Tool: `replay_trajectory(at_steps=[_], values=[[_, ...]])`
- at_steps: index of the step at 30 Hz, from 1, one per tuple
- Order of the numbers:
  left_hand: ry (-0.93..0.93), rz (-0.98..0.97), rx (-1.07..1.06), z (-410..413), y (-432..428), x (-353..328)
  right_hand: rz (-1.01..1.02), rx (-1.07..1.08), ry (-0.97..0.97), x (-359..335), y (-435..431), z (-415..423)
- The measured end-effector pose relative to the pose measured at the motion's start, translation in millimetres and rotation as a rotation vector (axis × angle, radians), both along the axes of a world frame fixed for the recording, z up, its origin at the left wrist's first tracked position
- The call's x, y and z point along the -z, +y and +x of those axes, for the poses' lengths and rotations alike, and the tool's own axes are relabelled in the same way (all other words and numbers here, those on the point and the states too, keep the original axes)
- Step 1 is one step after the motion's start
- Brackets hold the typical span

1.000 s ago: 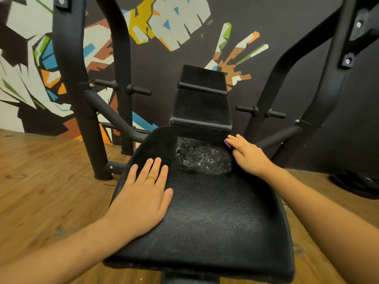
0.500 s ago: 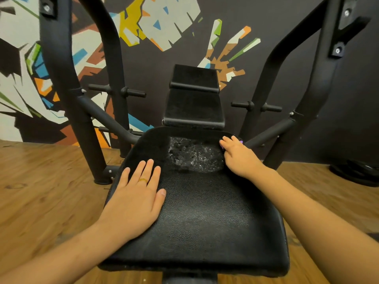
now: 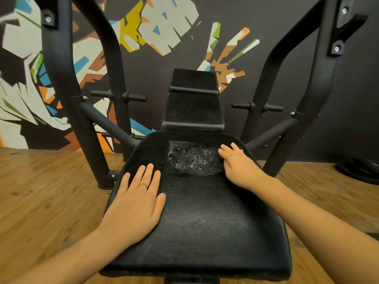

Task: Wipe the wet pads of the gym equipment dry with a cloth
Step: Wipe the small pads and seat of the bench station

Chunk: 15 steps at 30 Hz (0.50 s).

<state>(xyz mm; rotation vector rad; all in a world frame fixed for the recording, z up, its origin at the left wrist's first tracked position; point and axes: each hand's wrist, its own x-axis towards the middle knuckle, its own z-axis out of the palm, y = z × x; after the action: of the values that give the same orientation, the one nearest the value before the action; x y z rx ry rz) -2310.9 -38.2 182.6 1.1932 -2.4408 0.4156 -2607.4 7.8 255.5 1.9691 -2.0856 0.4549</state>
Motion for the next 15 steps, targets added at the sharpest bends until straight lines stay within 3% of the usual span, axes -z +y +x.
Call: replay_trajectory(at_steps=[10,15], values=[[-0.012,-0.014,-0.013,2,1,1,0.078,0.020,0.012,18,44,19],[-0.006,0.007,0.011,1,2,0,0.105,-0.016,-0.038,1,18,7]])
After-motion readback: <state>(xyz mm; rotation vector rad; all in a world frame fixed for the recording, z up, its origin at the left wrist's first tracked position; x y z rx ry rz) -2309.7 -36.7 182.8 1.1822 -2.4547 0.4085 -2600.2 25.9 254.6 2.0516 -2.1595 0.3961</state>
